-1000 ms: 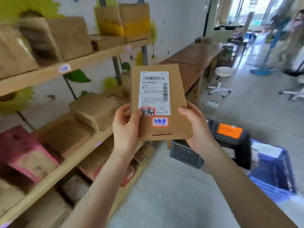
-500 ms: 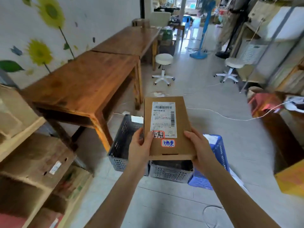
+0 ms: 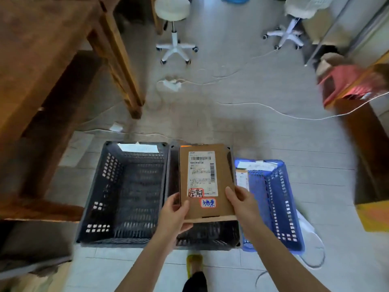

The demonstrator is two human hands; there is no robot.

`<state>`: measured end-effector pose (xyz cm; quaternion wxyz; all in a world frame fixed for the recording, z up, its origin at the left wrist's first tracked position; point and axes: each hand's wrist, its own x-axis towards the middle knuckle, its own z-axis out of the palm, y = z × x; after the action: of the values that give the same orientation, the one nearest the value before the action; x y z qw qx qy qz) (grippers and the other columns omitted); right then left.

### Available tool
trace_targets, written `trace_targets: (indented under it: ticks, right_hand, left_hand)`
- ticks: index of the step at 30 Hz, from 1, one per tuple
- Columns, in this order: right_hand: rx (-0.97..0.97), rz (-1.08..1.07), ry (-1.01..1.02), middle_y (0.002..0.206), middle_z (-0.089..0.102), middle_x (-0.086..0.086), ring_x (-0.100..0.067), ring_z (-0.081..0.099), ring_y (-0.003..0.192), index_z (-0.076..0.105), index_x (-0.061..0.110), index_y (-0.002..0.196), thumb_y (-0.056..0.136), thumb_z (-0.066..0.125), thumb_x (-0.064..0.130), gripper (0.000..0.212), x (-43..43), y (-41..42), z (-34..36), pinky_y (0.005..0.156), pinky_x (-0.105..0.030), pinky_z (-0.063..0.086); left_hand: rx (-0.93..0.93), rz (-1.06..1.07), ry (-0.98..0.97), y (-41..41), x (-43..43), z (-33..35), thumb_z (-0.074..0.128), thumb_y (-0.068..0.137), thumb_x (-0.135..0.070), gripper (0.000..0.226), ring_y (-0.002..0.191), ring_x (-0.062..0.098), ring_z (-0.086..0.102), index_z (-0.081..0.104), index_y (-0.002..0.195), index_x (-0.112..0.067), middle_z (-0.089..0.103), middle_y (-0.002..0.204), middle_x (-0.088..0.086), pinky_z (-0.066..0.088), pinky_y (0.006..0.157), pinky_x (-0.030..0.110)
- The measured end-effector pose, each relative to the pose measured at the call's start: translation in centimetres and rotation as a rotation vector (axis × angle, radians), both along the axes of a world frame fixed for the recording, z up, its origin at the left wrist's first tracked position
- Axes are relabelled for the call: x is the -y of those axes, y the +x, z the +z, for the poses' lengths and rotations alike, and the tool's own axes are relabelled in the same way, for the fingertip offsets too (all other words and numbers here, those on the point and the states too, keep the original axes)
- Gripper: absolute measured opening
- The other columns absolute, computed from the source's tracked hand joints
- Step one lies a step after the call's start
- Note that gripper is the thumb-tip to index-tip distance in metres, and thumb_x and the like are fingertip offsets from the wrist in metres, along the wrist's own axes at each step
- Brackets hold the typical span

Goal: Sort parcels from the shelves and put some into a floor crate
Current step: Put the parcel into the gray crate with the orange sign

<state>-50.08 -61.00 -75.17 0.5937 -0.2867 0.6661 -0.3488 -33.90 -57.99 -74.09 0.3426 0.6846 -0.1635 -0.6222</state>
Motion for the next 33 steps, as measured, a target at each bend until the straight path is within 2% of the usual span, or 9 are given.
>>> trace_targets:
  ticks: [5,8,10,12,15,19,24,27,33]
  right_hand:
    - [-0.102,0.007,0.133,0.1,0.065,-0.001,-0.009,0.062,0.081,0.054,0.01,0.118,0.096,0.049,0.018,0.025,7.0,-0.1,-12.1,0.061,-0.018,0.05]
    - [-0.193,0.009,0.209,0.107,0.065,-0.006,-0.017,0.063,0.088,0.054,0.009,0.12,0.097,0.045,0.019,0.027,10.0,-0.2,-21.4,0.072,-0.027,0.053]
    - [-0.237,0.014,0.255,0.105,0.063,-0.004,-0.016,0.062,0.088,0.052,0.011,0.122,0.098,0.043,0.02,0.028,11.5,-0.3,-27.7,0.07,-0.026,0.052]
    - [-0.26,0.012,0.298,0.108,0.063,-0.004,-0.016,0.061,0.089,0.05,0.013,0.124,0.098,0.042,0.021,0.029,12.7,-0.6,-34.1,0.07,-0.025,0.051]
    - [-0.312,0.026,0.356,0.112,0.062,-0.006,-0.021,0.062,0.096,0.052,0.014,0.122,0.098,0.041,0.022,0.028,14.1,-1.1,-42.8,0.084,-0.035,0.053]
    - [-0.389,0.04,0.364,0.119,0.061,-0.01,-0.027,0.06,0.107,0.054,0.011,0.12,0.097,0.042,0.02,0.028,15.6,-1.3,-51.5,0.093,-0.044,0.05]
    - [-0.395,-0.007,0.353,0.124,0.056,-0.012,-0.029,0.056,0.114,0.049,0.007,0.127,0.098,0.039,0.015,0.031,17.4,-1.2,-57.1,0.09,-0.033,0.048]
    - [-0.398,-0.032,0.316,0.122,0.058,-0.017,-0.031,0.058,0.11,0.05,0.005,0.123,0.098,0.034,0.008,0.03,17.9,-1.2,-58.5,0.084,-0.031,0.046]
    - [-0.486,0.045,0.35,0.136,0.048,-0.016,-0.032,0.047,0.126,0.029,0.01,0.144,0.099,0.029,0.009,0.044,17.7,-1.0,-56.1,0.1,-0.038,0.04]
  left_hand:
    - [0.035,-0.05,0.137,-1.1,6.9,-11.6,0.046,0.097,-0.017,0.036,0.101,0.02,0.06,0.044,0.132,-0.01,0.062,0.111,0.005,0.054,0.083,0.035]
    - [0.052,-0.077,0.185,-1.8,10.0,-20.4,0.045,0.097,-0.016,0.036,0.089,0.011,0.059,0.043,0.133,-0.01,0.061,0.1,-0.001,0.051,0.071,0.026]
    - [0.095,-0.098,0.204,-2.4,11.7,-26.7,0.044,0.097,-0.015,0.037,0.085,0.009,0.057,0.042,0.134,-0.01,0.06,0.097,-0.002,0.047,0.065,0.022]
    - [0.135,-0.114,0.206,-3.0,13.2,-33.2,0.046,0.097,-0.015,0.037,0.088,0.012,0.058,0.044,0.134,-0.011,0.059,0.1,-0.001,0.049,0.071,0.026]
    - [0.178,-0.12,0.25,-3.9,14.7,-42.2,0.05,0.095,-0.021,0.035,0.101,0.023,0.061,0.05,0.129,-0.012,0.061,0.105,0.003,0.05,0.093,0.04]
    - [0.186,-0.12,0.264,-4.9,15.6,-51.9,0.051,0.095,-0.02,0.025,0.106,0.028,0.062,0.057,0.118,-0.012,0.065,0.117,0.009,0.049,0.096,0.046]
    - [0.262,-0.124,0.244,-5.7,16.9,-58.7,0.053,0.093,-0.016,0.024,0.106,0.031,0.061,0.057,0.116,-0.012,0.064,0.118,0.013,0.048,0.095,0.05]
    - [0.35,-0.142,0.21,-6.4,17.6,-59.8,0.049,0.094,-0.014,0.029,0.107,0.028,0.061,0.057,0.122,-0.011,0.064,0.116,0.007,0.049,0.095,0.046]
    - [0.403,-0.192,0.245,-7.5,18.1,-58.6,0.047,0.093,-0.029,0.033,0.107,0.031,0.059,0.056,0.119,-0.011,0.063,0.118,0.012,0.049,0.094,0.046]
